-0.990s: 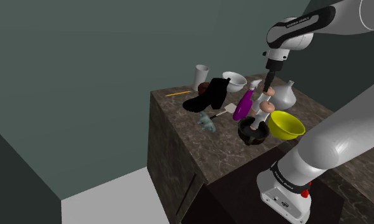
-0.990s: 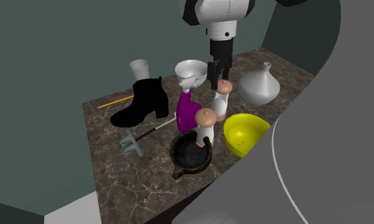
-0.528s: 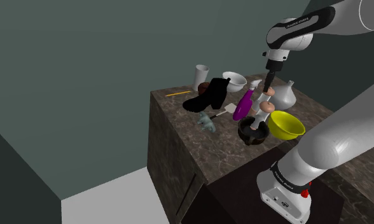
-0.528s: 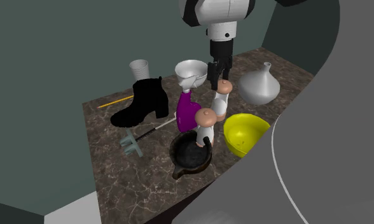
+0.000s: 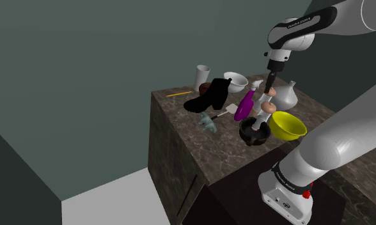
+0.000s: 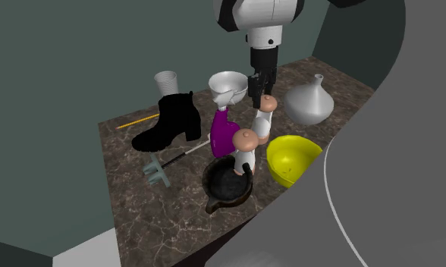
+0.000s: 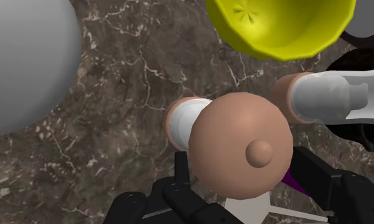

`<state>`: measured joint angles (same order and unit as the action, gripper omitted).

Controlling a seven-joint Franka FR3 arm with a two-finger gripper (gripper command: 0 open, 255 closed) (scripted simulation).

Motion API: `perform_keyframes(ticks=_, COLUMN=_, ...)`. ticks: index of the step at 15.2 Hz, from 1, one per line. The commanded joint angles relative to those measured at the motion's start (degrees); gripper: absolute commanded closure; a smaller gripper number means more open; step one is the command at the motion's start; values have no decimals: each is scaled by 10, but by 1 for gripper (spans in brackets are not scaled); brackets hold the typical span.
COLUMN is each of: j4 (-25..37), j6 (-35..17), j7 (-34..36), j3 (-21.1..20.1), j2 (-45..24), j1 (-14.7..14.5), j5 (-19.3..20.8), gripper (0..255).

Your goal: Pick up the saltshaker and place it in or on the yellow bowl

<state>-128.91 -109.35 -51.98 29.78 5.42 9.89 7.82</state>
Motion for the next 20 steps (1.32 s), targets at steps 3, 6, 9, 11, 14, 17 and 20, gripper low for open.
perform_keyframes(ticks=3, j4=4, j6=8, j7=1, j3=-1, j2=4, j1=0, j5=2, gripper=255)
perform_keyframes(ticks=6, j4=18, j6=32, j7=3, j3=-3, j2=15, j1=0, j5=5, gripper=255)
perform_keyframes(ticks=9, j4=32, j6=55, j7=5, j3=-5, j2=25, j1=-1, j5=8, gripper=255)
perform_keyframes(ticks=11, j4=42, j6=71, j7=5, j3=-6, j2=31, j1=-1, j5=9, gripper=255)
perform_keyframes(ticks=14, j4=59, j6=95, j7=6, j3=-9, j2=39, j1=-2, j5=11, gripper=255)
perform_keyframes(ticks=17, j4=76, j6=118, j7=7, j3=-11, j2=45, j1=-2, j5=12, gripper=255)
perform_keyframes(ticks=20, j4=95, j6=141, j7=7, j3=-13, j2=50, j1=-3, j5=13, gripper=255)
